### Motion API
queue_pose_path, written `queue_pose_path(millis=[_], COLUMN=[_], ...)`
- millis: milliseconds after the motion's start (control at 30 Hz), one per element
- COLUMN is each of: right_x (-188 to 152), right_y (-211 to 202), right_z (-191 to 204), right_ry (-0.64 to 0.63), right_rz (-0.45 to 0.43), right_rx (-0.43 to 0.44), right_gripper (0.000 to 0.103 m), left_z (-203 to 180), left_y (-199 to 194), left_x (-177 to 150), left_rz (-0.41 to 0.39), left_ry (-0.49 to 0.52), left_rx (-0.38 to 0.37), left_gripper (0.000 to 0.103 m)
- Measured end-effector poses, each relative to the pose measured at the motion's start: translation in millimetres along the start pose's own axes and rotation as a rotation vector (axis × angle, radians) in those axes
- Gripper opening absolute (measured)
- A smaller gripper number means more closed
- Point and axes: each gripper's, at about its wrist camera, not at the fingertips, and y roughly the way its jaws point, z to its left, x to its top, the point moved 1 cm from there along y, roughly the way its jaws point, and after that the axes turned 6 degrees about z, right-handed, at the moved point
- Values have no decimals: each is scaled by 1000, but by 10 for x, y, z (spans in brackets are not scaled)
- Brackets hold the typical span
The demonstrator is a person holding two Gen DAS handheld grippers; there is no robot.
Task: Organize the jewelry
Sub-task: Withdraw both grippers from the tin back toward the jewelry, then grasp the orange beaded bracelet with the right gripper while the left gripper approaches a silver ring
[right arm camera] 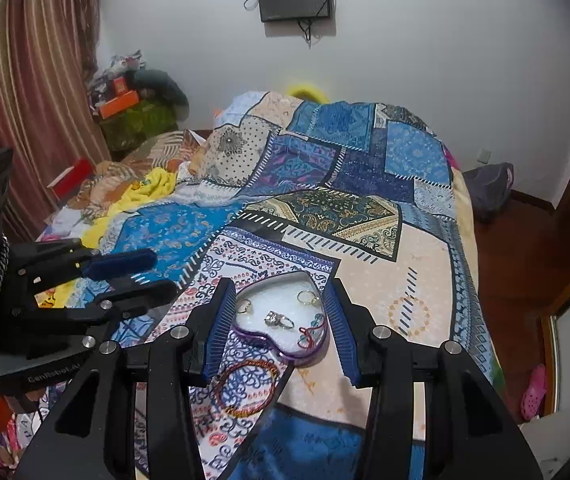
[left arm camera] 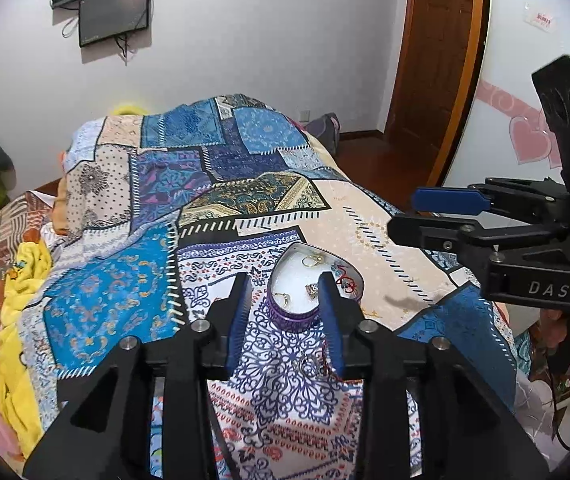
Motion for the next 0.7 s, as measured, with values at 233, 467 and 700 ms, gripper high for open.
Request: queue_pose_path(millis=[233, 467, 700], right_x=[-125, -323, -586], right_y=[-59, 89, 358], right_z=[53, 14, -7], right_ry=[9, 40, 72], right_rz=[6, 61, 168], right_rx=[-10, -14, 2], right_gripper=[43, 43, 43], left_z=[47, 118, 164], left_y=[-142, -93, 121], left_x=[-121, -318, -578], left_rz=[9, 57, 131], left_ry=[-11, -28, -58], left_rx=[29, 38, 25], left_gripper=[40, 40, 40])
